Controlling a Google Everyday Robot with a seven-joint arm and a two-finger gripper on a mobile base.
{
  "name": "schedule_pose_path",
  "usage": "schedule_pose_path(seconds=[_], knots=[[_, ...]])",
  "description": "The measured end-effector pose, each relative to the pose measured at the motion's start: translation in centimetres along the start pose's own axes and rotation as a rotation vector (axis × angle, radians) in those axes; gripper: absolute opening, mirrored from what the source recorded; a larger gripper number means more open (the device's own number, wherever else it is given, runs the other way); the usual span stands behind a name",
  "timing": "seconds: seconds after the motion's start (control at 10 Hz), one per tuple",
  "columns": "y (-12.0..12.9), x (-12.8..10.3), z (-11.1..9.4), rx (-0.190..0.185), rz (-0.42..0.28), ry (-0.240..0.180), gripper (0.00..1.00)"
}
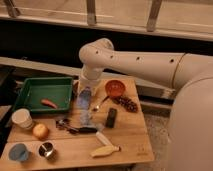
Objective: Place sponge in purple bowl
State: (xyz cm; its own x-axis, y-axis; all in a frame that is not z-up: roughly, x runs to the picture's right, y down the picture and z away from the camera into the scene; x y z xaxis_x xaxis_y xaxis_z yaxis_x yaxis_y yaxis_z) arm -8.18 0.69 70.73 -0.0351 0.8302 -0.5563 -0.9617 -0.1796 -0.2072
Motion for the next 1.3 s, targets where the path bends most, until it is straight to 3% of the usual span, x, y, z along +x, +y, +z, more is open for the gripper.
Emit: schedule_pose_path(seconds=[0.3,0.6,1.1,1.3], knots=[[0.0,0.1,0.1,0.0,0.0,0.001,0.0],[-0.7,-1.3,0.3,0.008,0.048,-0.04,0.0],[3.2,-10.3,0.1,0.024,-0.004,-0.106,0.0],[3.0,-14.0,-0.2,0.015,0.017,-0.143,0.0]])
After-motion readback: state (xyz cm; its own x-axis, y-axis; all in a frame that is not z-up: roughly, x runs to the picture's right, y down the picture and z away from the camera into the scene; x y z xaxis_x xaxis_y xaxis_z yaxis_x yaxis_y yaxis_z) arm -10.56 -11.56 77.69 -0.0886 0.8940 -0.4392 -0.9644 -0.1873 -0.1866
